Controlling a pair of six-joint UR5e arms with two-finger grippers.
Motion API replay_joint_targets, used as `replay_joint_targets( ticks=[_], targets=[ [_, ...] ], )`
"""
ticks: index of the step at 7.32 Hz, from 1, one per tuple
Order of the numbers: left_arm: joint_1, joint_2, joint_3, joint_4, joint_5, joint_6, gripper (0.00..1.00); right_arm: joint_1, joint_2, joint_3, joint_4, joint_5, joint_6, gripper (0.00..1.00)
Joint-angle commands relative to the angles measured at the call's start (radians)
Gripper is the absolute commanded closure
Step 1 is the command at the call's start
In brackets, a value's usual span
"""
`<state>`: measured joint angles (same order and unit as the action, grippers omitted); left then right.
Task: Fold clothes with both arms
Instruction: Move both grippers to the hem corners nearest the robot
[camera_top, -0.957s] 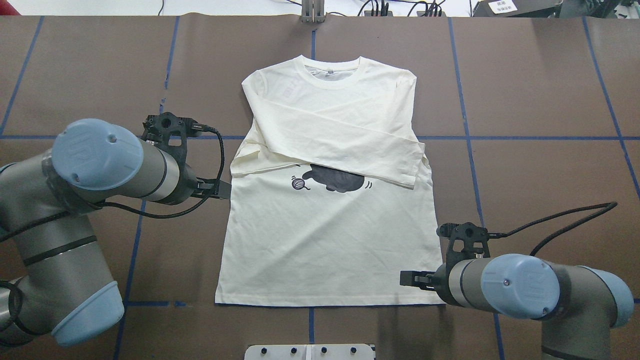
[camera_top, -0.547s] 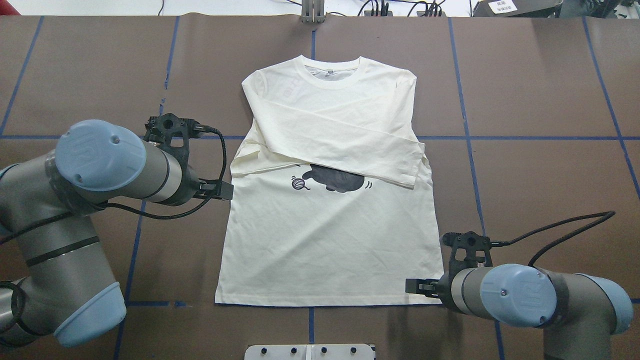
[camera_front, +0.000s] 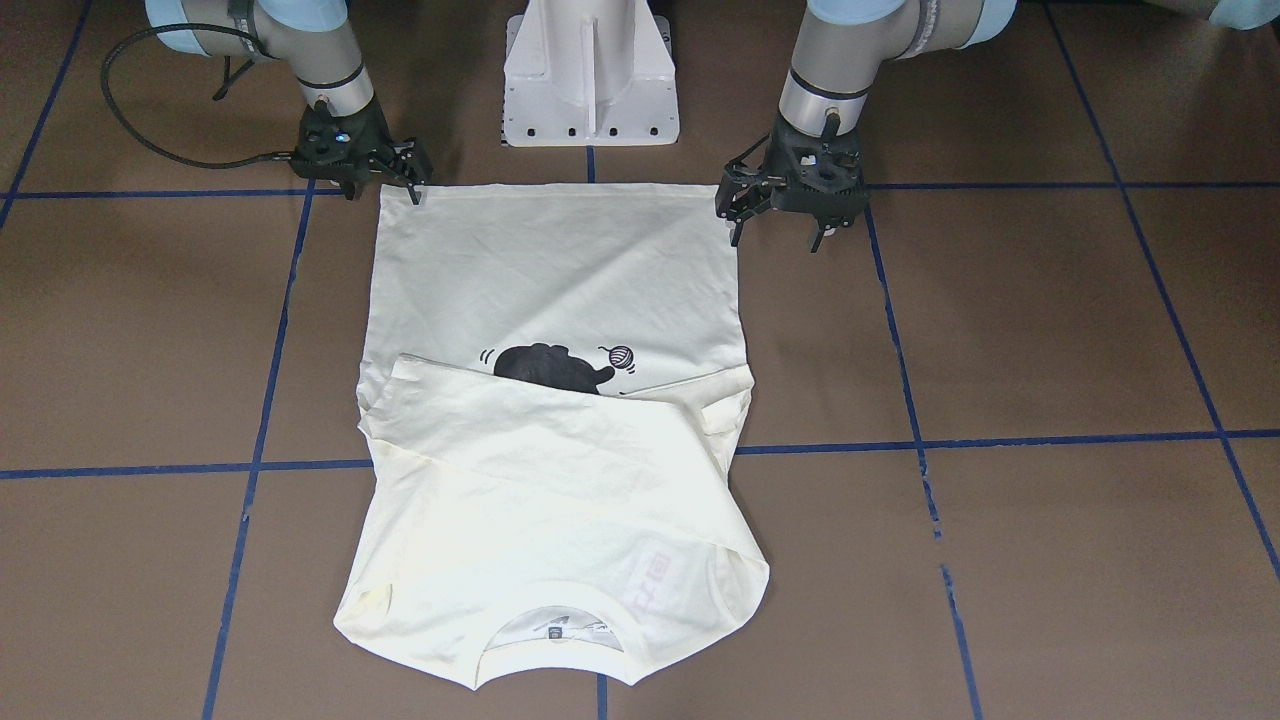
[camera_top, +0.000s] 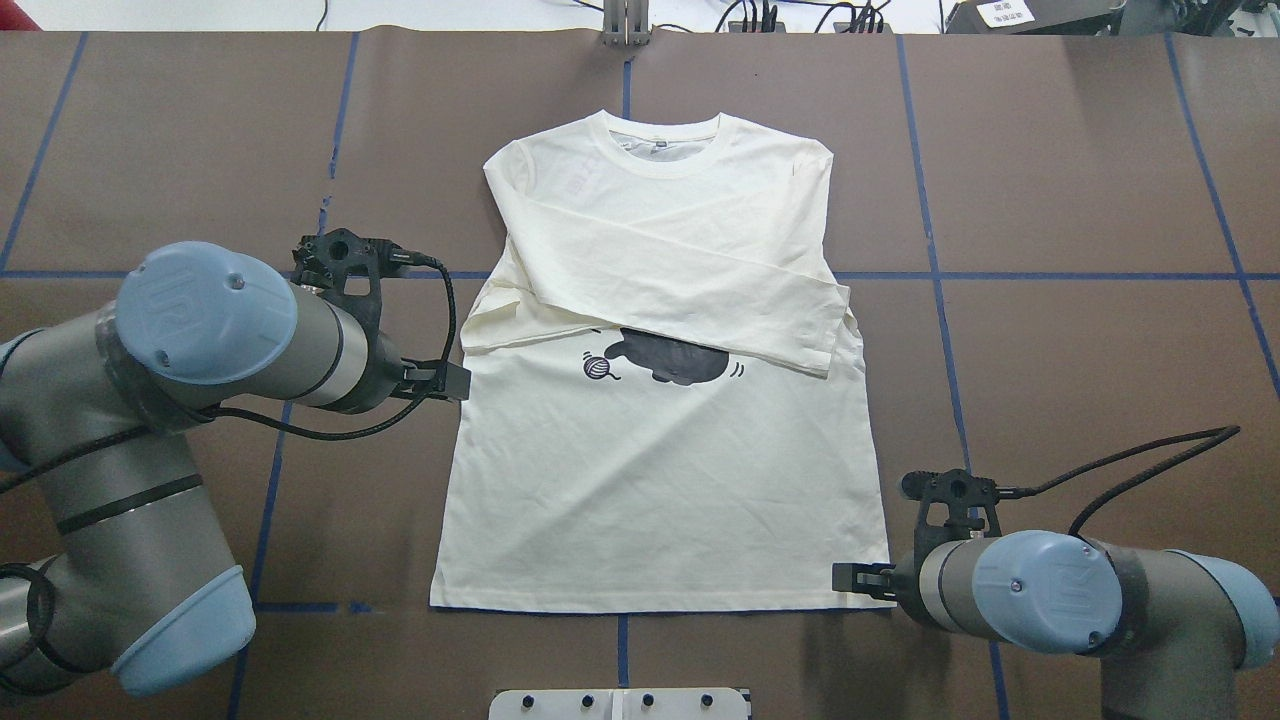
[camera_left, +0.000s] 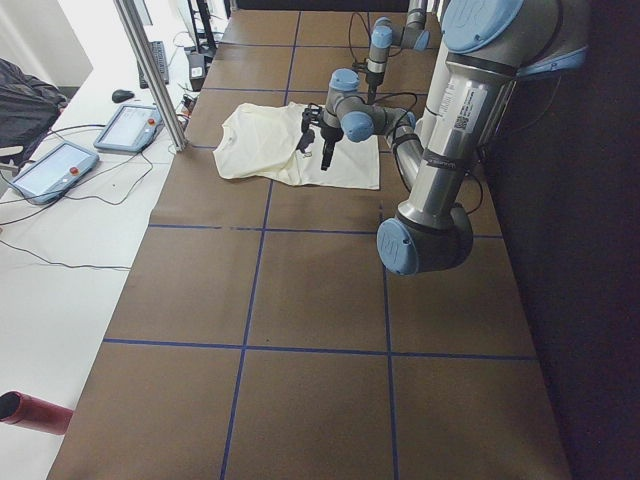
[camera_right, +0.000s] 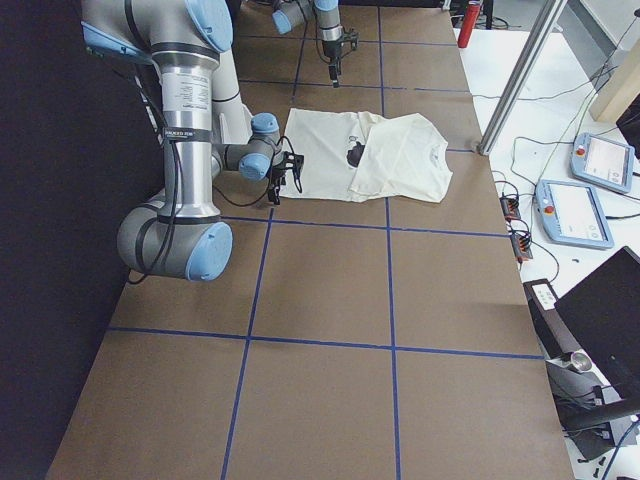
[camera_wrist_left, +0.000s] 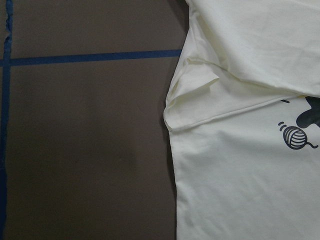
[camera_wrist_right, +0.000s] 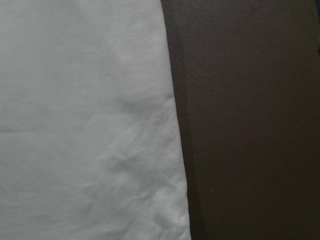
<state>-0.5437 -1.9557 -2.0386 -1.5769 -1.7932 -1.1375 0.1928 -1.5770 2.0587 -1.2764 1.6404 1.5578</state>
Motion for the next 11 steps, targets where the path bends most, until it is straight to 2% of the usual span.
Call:
replay_joint_targets(
  ticks=[1, 2, 3, 4, 8, 10, 11],
  targets=[
    [0.001, 0.000, 0.001, 0.000, 0.000, -0.001, 0.00, -0.001, 0.000, -0.002, 0.002, 0.010, 0.001, 0.46],
    [0.001, 0.000, 0.001, 0.000, 0.002, -0.001, 0.00, -0.003, 0.000, -0.002, 0.000, 0.012, -0.001, 0.68],
    [0.001, 0.000, 0.001, 0.000, 0.002, -0.001, 0.00, -0.001, 0.000, 0.001, 0.002, 0.024, -0.001, 0.86],
    [0.001, 0.000, 0.001, 0.000, 0.002, -0.001, 0.00, -0.001, 0.002, 0.008, 0.002, 0.042, -0.001, 1.00],
    [0.001, -0.008, 0.001, 0.000, 0.000, -0.010, 0.00, 0.004, 0.011, 0.032, 0.003, 0.047, 0.011, 1.00],
    [0.017, 0.041, 0.014, -0.032, -0.011, -0.162, 0.00, 0.028, 0.012, 0.055, 0.003, 0.064, -0.001, 1.00],
    [0.081, 0.097, 0.005, -0.090, -0.003, -0.289, 0.00, 0.043, 0.020, 0.055, 0.009, 0.071, -0.002, 1.00]
  ],
)
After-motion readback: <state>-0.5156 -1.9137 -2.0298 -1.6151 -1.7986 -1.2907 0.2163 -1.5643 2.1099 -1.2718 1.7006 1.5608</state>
